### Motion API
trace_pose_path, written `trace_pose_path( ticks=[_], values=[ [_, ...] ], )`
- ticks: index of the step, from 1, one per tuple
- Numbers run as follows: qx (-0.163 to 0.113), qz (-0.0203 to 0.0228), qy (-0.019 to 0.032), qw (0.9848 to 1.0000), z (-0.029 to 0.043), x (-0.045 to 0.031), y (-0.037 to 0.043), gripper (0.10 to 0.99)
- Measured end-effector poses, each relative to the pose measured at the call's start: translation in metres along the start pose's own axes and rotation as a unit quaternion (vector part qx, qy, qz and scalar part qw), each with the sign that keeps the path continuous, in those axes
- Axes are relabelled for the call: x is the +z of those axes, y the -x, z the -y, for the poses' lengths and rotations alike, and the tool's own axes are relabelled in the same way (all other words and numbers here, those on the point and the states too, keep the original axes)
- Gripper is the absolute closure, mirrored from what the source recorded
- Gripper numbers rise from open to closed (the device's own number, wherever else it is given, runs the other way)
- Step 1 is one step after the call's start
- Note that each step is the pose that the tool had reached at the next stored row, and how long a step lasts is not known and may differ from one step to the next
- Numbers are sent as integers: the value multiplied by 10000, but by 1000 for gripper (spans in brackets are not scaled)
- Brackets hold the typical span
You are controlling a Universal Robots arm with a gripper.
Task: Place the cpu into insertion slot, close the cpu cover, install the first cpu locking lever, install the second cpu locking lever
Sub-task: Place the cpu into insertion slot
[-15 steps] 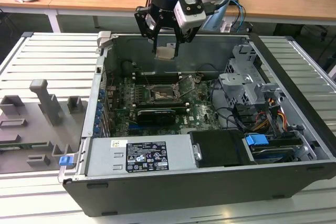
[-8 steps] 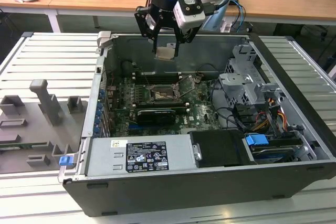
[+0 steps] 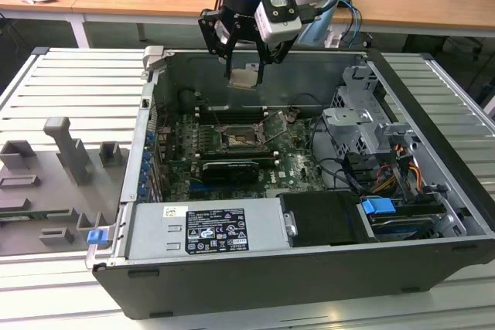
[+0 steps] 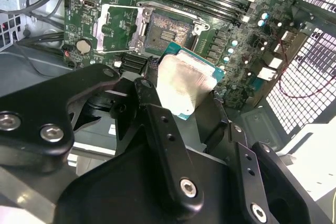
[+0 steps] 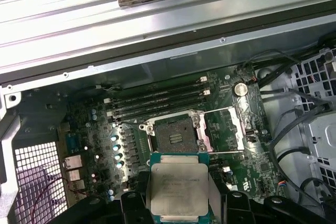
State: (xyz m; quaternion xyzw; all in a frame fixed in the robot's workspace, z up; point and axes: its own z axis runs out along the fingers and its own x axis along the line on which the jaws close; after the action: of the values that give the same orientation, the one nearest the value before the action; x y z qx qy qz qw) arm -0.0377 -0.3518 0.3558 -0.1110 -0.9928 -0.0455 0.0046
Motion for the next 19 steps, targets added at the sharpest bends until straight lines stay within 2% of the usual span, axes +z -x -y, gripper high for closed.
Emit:
trace_pose_path(
  ticks=[19],
  values=[
    [305, 27, 6, 9995, 0, 6, 0, 557]
  ],
)
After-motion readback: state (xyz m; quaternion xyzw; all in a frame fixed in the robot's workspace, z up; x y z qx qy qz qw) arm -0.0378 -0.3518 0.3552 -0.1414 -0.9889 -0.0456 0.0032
